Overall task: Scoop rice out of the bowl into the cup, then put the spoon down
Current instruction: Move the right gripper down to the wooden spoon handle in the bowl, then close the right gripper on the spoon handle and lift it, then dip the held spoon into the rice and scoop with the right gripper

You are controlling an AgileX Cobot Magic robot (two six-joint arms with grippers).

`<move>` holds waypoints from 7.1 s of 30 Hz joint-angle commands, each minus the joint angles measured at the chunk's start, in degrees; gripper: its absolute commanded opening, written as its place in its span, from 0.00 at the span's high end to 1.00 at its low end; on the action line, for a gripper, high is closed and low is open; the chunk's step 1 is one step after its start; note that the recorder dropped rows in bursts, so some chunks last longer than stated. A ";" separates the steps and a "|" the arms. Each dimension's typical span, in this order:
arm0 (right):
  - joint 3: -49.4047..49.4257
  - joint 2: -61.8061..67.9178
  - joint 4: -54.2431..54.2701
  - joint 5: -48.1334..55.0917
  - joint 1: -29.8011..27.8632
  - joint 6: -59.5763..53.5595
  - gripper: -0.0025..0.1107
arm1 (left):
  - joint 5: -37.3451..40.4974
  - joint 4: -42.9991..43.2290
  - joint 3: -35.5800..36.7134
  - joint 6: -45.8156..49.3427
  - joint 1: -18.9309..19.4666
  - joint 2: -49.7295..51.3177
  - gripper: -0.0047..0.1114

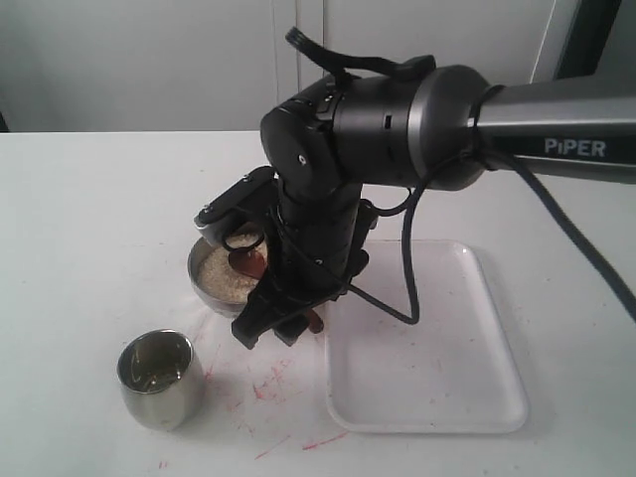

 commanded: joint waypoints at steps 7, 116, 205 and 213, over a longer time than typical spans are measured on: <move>-0.14 0.60 -1.04 -2.39 0.16 1.17 0.44 | -0.19 -0.37 -0.41 -0.10 0.09 0.04 0.84; -8.17 -2.13 -42.12 13.80 9.70 -16.41 0.98 | -0.19 -0.37 -0.41 -0.10 0.09 0.04 0.84; -7.95 9.26 -30.44 13.80 6.23 -6.87 0.98 | -0.19 -0.37 -0.41 -0.10 0.09 0.04 0.84; -7.95 9.13 -30.33 13.80 6.23 -3.81 0.98 | -0.19 -0.37 -0.41 -0.10 0.09 0.04 0.84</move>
